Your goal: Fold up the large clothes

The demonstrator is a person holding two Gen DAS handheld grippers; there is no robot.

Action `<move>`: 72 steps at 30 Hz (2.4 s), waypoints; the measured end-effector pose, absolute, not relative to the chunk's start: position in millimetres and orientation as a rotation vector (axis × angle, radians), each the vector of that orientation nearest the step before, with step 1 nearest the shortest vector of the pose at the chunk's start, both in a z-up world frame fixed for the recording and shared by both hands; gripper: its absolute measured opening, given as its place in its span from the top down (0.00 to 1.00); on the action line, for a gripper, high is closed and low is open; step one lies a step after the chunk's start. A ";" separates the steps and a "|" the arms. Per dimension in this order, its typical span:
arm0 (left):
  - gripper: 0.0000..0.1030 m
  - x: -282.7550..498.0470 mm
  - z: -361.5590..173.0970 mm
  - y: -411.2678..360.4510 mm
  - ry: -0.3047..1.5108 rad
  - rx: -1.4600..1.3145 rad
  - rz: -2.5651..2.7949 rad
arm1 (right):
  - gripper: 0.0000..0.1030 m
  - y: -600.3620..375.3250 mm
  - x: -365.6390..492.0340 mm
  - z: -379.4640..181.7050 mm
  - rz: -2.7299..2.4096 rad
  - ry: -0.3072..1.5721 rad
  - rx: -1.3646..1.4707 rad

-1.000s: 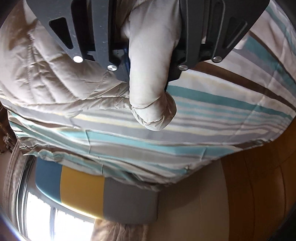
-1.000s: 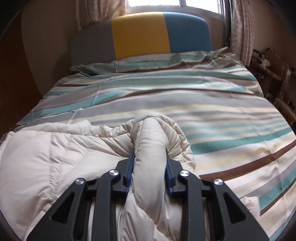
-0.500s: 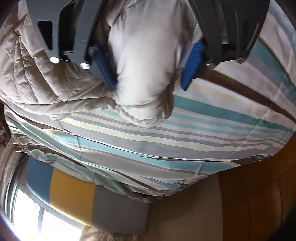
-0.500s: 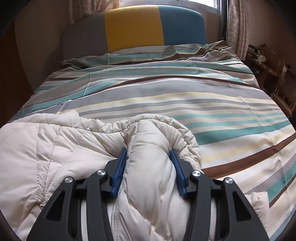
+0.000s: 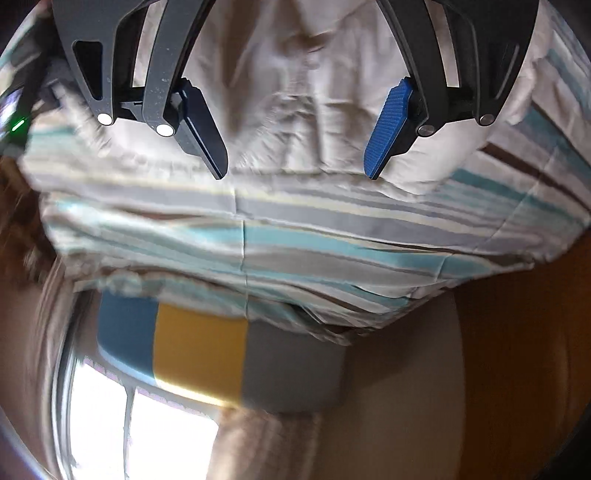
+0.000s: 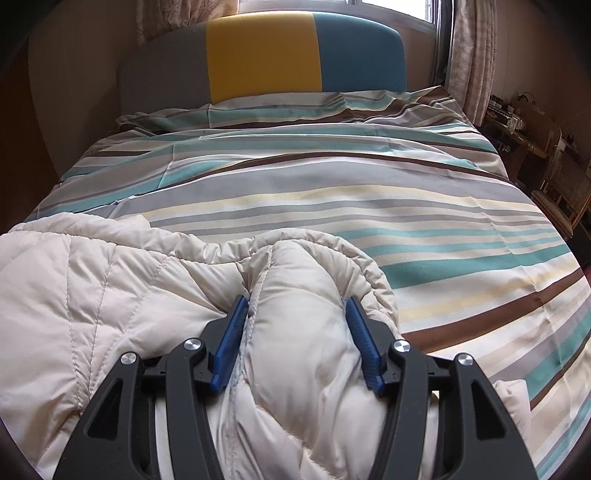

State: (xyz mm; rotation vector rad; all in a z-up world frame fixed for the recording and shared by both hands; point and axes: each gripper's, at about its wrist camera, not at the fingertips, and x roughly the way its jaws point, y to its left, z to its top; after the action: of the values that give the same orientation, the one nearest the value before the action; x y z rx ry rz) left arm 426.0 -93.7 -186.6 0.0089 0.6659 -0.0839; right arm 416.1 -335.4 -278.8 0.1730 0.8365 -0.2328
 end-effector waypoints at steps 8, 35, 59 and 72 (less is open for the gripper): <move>0.17 429.2 -242.5 -83.4 0.683 -0.021 -0.085 | 0.43 -336.0 413.7 -277.0 -0.221 0.825 0.184; 0.14 429.1 -252.0 -99.4 0.701 0.072 -0.029 | 0.30 -255.1 423.7 -266.1 -0.120 0.755 0.141; 0.12 412.9 -200.2 -23.6 0.751 0.058 0.035 | 0.24 -316.8 380.0 -231.0 -0.198 0.740 0.230; 0.03 428.5 -245.3 -19.9 0.771 0.064 0.073 | 0.18 -329.8 386.2 -274.9 -0.242 0.776 0.245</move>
State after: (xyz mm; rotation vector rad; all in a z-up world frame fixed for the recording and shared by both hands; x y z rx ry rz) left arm 428.5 -19.9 -245.3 0.0637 0.7709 0.0733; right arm 386.2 -329.8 -274.9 0.2446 0.7757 -0.2423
